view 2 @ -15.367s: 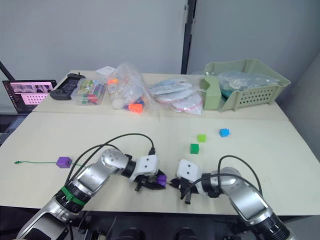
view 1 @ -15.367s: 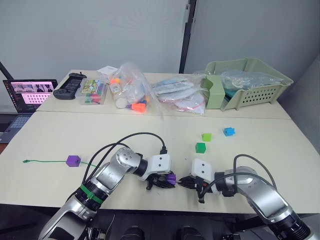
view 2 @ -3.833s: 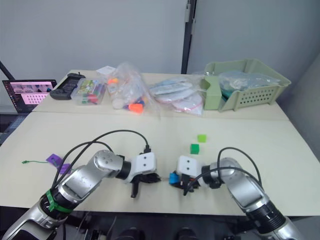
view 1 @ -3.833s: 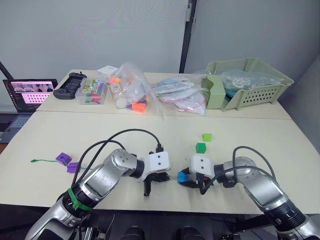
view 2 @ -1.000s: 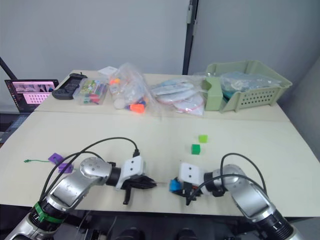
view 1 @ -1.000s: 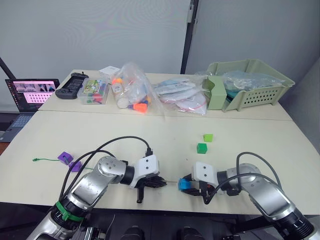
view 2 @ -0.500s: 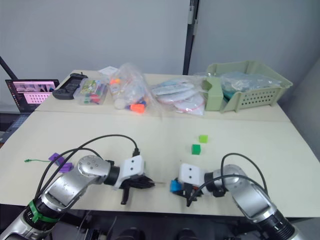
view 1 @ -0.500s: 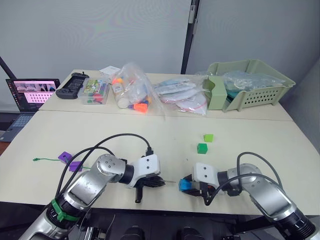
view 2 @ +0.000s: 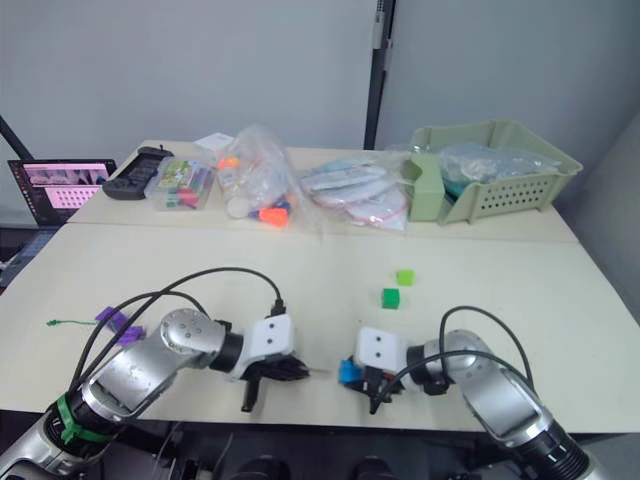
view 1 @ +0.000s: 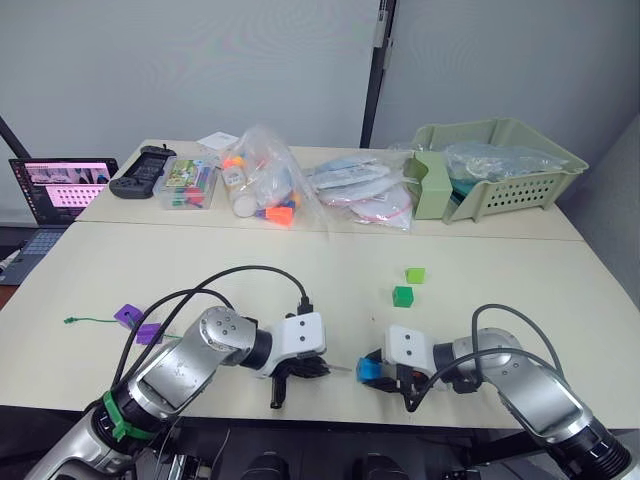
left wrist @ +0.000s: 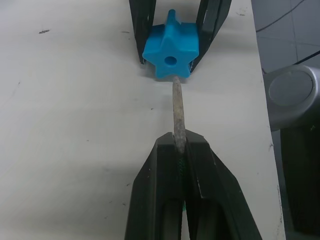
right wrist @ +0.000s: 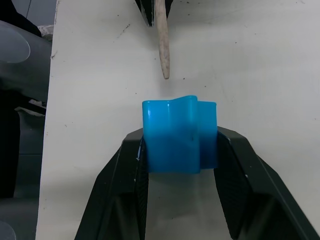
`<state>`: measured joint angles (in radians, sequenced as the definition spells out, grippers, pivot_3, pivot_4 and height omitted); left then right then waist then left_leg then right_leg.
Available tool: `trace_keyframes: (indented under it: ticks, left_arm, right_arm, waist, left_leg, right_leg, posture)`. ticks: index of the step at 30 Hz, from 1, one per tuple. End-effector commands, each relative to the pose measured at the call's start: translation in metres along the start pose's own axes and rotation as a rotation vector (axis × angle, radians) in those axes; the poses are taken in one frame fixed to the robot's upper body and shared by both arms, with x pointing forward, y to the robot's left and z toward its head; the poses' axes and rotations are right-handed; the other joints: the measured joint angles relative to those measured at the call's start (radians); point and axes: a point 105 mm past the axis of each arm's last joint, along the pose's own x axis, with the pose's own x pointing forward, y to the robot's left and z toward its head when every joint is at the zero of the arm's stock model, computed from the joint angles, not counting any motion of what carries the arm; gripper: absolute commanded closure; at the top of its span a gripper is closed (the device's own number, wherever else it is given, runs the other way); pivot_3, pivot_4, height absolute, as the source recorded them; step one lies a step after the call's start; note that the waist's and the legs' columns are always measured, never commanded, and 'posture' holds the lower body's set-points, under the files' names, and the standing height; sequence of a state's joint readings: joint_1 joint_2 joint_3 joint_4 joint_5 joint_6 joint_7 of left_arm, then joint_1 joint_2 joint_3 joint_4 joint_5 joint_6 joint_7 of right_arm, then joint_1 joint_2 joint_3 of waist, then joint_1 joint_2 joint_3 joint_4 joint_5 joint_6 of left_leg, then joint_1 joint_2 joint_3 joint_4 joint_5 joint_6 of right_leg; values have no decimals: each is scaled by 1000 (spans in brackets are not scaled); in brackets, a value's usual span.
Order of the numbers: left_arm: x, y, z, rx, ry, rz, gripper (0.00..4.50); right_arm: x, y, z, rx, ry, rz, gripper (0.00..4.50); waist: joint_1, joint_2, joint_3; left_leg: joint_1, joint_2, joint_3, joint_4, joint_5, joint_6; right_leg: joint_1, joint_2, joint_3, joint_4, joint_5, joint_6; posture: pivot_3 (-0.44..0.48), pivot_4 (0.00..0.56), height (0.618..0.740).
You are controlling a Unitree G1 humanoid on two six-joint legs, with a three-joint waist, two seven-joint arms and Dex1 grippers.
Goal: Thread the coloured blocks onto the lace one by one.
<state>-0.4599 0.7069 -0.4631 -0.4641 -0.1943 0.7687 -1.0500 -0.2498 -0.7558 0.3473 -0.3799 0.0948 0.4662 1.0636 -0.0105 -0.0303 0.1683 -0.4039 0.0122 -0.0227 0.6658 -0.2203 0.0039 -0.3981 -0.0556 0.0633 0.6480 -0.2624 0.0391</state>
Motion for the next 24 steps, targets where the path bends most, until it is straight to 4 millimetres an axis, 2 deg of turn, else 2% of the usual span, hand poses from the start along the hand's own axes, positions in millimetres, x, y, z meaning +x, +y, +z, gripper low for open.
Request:
trace_keyframes:
  ticks: [1,24]
  left_arm:
    - [-1,-3,10,51,-11,3,4500]
    - [2,-1,18,48,-20,21,4500]
  right_arm:
    - [3,8,-14,36,59,29,3161]
    - [6,9,-11,34,62,40,3161]
  waist:
    - [-1,0,0]
    - [-1,0,0]
  left_leg:
    - [0,0,0,0,0,0]
    - [0,0,0,0,0,0]
  right_leg:
    - [0,0,0,0,0,0]
    - [0,0,0,0,0,0]
  posture:
    - [0,150,740]
    - [0,150,740]
